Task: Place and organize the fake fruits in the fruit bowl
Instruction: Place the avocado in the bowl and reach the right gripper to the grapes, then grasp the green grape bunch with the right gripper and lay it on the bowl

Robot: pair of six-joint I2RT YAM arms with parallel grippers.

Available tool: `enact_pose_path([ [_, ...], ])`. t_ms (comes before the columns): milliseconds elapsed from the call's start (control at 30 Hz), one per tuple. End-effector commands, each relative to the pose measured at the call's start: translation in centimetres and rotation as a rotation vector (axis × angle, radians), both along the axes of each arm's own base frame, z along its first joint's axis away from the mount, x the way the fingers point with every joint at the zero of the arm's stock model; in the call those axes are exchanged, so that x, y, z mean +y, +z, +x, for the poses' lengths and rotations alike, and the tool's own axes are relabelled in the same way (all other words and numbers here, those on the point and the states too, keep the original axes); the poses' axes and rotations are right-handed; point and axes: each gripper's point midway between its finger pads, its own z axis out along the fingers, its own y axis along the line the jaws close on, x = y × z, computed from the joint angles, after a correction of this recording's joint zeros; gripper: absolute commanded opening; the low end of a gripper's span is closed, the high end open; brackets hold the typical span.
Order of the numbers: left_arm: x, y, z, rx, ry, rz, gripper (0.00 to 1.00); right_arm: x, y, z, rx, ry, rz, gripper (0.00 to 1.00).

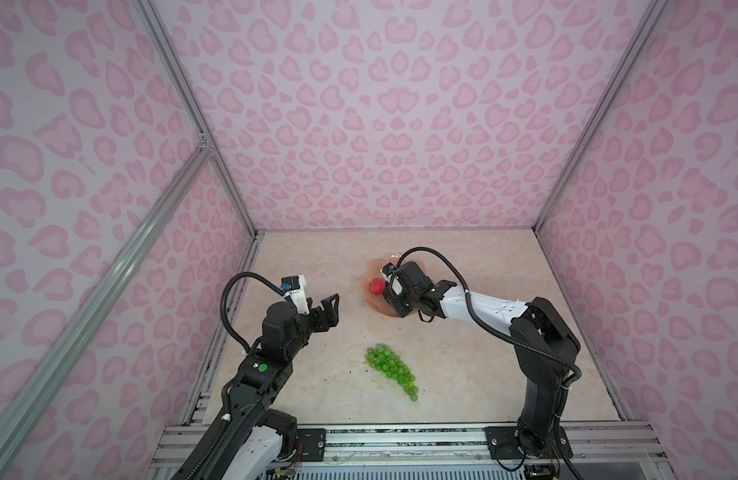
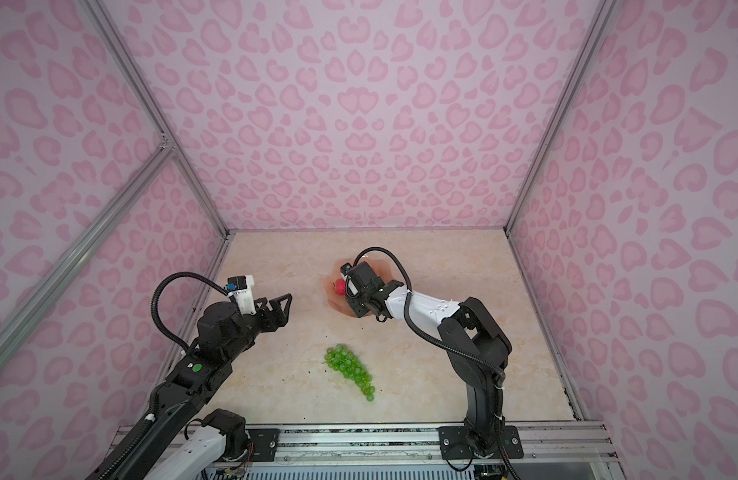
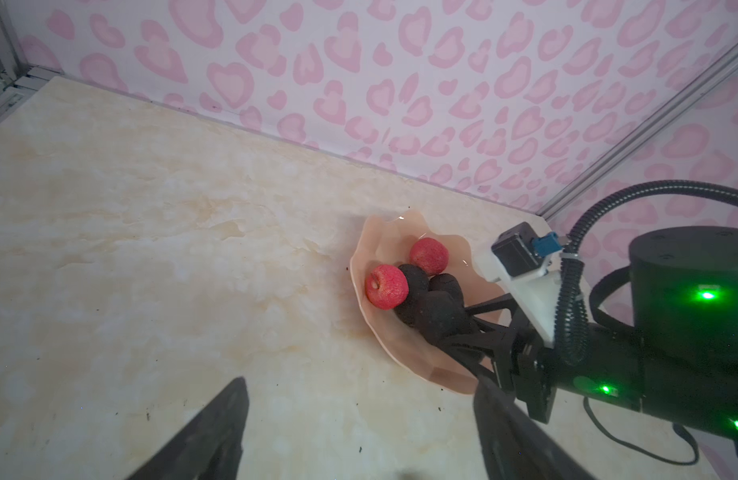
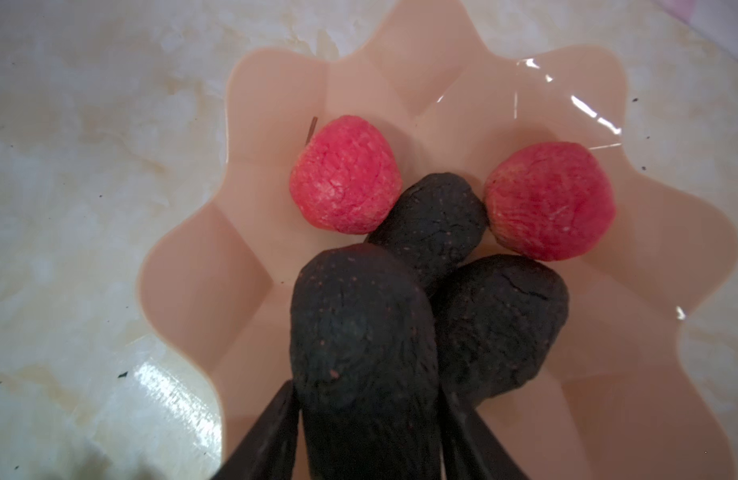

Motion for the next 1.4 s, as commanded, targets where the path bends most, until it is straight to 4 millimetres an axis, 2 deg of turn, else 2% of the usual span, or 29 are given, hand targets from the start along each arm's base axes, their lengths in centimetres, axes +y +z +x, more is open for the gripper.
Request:
enact_pose_path([
  [0,-0.6,0.8,-0.1,-0.041,-0.045,0.005,0.86,0.3,0.8,-0.1,-0.004,0.009,0.027,0.65],
  [133,-0.5,0.7,0.3,-0.038,-0.032,0.025,0.86,0.2,3.3,-0.9,-0.029,0.005,0.072,0.72],
  [200,-0.5,0.8,0.5,-0.042,-0.032,0.025,0.86,-0.2,4.3,-2.4,-0.036,0.012,0.084,0.75],
  [267,-0.6,1.2,0.7,-0.057,-0.031,0.018,0.86,-0.1,4.7,-4.9,-0.029,0.042,0.097,0.79],
  [433,-0.9,2.1,0.6,-0.086,-0.047,0.004,0.86,0.7,2.8,-13.0,0.044,0.155,0.132,0.86],
  [500,-0.9,2.3,0.5,-0.094,-0.052,0.001,0.86,0.9,2.0,-15.3,0.07,0.168,0.161,0.88],
  [567,-0.9,2.7,0.3,-0.103,-0.055,-0.001,0.86,1.0,1.1,-16.6,0.089,0.18,0.169,0.89],
  [833,-0.7,3.0,-0.3,-0.113,-0.058,-0.004,0.86,2.1,-3.1,-18.6,0.177,0.26,0.111,0.89],
  [1000,-0.5,3.2,-0.5,-0.121,-0.05,-0.009,0.87,3.0,-5.2,-19.5,0.24,0.32,0.094,0.84],
  [1200,-0.5,3.3,-0.5,-0.119,-0.047,-0.01,0.87,3.2,-6.7,-19.1,0.266,0.324,0.095,0.57],
  [1367,-0.4,3.3,-0.4,-0.117,-0.04,-0.009,0.87,3.5,-5.9,-18.1,0.247,0.32,0.157,0.38],
])
